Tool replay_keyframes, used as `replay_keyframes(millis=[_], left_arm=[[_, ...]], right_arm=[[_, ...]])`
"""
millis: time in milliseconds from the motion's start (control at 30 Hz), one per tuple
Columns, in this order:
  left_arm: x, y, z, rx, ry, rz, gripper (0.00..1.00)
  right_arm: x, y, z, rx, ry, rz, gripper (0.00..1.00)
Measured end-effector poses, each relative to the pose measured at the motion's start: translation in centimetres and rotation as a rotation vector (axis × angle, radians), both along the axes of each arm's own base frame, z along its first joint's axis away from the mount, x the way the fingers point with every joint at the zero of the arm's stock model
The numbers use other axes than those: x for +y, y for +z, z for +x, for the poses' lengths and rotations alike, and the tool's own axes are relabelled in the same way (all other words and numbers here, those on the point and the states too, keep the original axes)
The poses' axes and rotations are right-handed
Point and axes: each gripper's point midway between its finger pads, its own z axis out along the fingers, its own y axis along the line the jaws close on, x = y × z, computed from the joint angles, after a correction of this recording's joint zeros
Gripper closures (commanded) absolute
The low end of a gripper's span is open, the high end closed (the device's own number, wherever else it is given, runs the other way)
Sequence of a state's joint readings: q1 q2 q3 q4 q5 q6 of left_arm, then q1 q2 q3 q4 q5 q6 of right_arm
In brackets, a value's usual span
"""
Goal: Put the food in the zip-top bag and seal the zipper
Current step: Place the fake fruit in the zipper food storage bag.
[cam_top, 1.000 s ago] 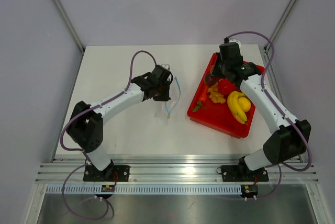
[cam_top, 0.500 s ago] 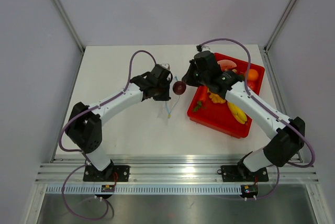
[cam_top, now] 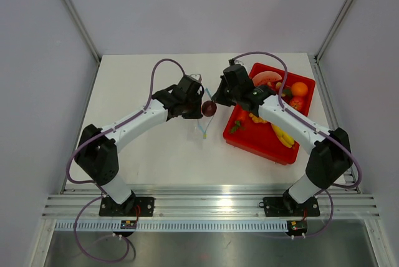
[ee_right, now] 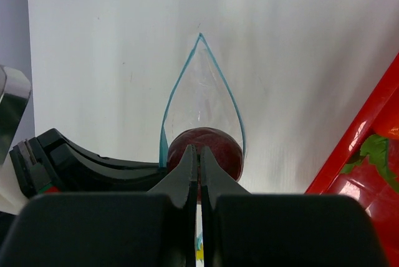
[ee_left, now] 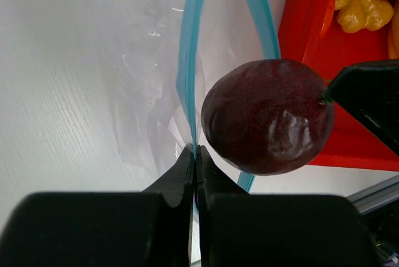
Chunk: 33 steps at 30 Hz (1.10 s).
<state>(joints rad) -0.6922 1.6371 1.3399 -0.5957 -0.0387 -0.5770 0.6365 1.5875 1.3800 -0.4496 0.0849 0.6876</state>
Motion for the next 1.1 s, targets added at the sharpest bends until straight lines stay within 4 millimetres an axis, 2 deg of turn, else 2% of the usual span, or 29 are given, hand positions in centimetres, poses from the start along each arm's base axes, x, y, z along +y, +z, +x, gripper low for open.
replay_keyframes(millis=[233, 400, 667, 700, 733, 800, 867, 900, 933, 1100], left_arm=[[-0.1, 0.0, -0.1, 0.004, -0.005, -0.005, 1.00], [-0.1, 0.1, -0.1, 0.002, -0.005, -0.008, 1.00], [-1.0, 1.4, -0.3, -0.011, -0.036, -0.067, 1.00], [-1.1, 1.4, -0.3, -0.012, -0.041, -0.075, 1.00], [-1.2, 1.5, -0.4, -0.012, -0.045, -0.081, 1.00], [-1.3, 1.3, -0.5, -0.008, -0.051, -0.088, 1.00], [-1.3, 1.1, -0.7, 0.002, -0.055, -0.093, 1.00], [-1.3, 1.0, -0.7, 0.005, -0.057, -0.096, 1.00], [-1.3, 1.0, -0.7, 0.008, -0.058, -0.100, 1.00], [-1.3, 1.0, -0.5, 0.015, -0.055, -0.124, 1.00]], right_arm=[[0.2, -1.0, 0.3, 0.015, -0.004, -0.007, 1.00], [0.2, -2.6, 0.3, 0.046, -0.007, -0.026, 1.00], [0.6, -4.9, 0.3, 0.092, -0.008, -0.051, 1.00], [0.7, -5.0, 0.3, 0.094, -0.006, -0.051, 0.98], [0.8, -5.0, 0.2, 0.095, -0.003, -0.052, 0.92], [1.0, -5.1, 0.1, 0.099, 0.003, -0.048, 0.70], [1.1, -5.3, -0.2, 0.109, 0.024, -0.054, 0.67], [1.0, -5.4, -0.4, 0.113, 0.030, -0.060, 0.60], [1.0, -5.5, -0.4, 0.116, 0.032, -0.065, 0.57], [0.0, -5.4, -0.8, 0.112, 0.027, -0.111, 0.53]])
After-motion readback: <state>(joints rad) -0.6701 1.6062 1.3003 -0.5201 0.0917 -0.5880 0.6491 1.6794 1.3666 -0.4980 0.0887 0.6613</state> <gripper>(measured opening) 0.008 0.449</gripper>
